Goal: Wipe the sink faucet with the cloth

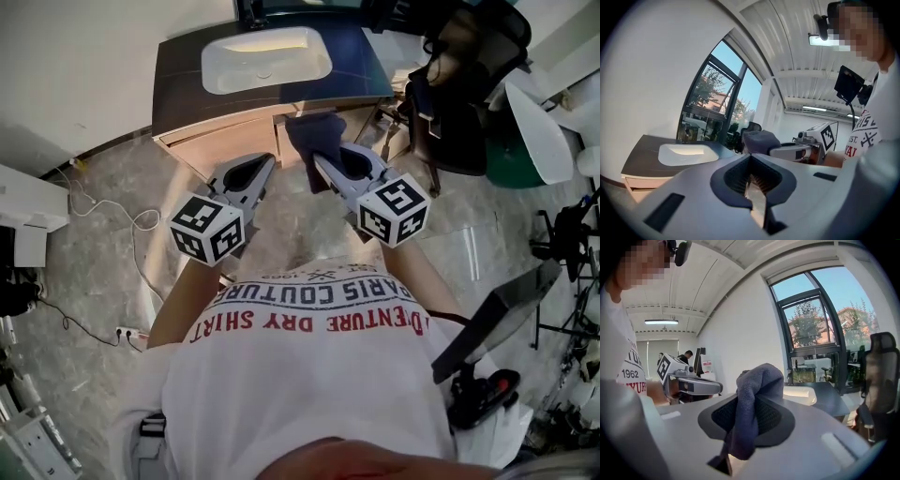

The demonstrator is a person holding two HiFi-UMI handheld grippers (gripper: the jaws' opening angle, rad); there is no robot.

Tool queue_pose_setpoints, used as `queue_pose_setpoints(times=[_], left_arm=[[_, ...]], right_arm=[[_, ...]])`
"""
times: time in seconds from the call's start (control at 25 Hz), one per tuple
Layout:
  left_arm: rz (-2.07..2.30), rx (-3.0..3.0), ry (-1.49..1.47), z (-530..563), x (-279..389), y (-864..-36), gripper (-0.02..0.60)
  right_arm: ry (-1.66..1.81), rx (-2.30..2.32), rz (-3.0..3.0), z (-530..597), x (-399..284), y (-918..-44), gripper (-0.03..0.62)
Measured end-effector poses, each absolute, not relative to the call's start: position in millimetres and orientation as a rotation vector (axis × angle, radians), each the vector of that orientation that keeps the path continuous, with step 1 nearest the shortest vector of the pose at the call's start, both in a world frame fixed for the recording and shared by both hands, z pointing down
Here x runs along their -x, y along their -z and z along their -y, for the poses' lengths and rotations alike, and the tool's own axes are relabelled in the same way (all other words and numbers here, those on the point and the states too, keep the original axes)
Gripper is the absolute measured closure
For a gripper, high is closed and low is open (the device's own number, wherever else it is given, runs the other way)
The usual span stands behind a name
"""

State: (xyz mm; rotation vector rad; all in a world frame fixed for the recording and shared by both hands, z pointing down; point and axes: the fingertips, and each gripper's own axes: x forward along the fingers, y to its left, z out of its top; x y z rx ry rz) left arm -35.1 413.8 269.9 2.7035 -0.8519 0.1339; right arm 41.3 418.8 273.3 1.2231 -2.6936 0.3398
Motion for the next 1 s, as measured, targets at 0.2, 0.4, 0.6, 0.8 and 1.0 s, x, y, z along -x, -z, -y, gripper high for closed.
queue_pose_setpoints(times=[0.2, 0.4, 0.6, 0.8, 1.0], left_arm=[[0.809, -2.699, -0.153, -511.0, 69.3, -278.5, 0.579], [0.797, -2.726, -0.202, -607.9, 106.8, -271.2, 0.578], [0.868, -2.742, -0.154, -661.7, 133.6, -244.2, 0.580], [0.893, -2.728, -0.138, -702.7, 135.1, -224.5, 0.579], [0.899, -2.723, -0.139, -717.9, 129.5, -226.2, 0.579]], right_arm=[[-0.388, -1.260, 2.676, -516.7, -6.3, -284.0, 0.519], [-0.402, -1.260, 2.694, -607.3, 35.6, -276.3, 0.519], [-0.370, -1.218, 2.728, -660.6, 55.2, -252.2, 0.519], [-0.377, -1.187, 2.740, -700.9, 58.8, -231.5, 0.519], [-0.383, -1.183, 2.739, -713.2, 49.8, -229.1, 0.519]])
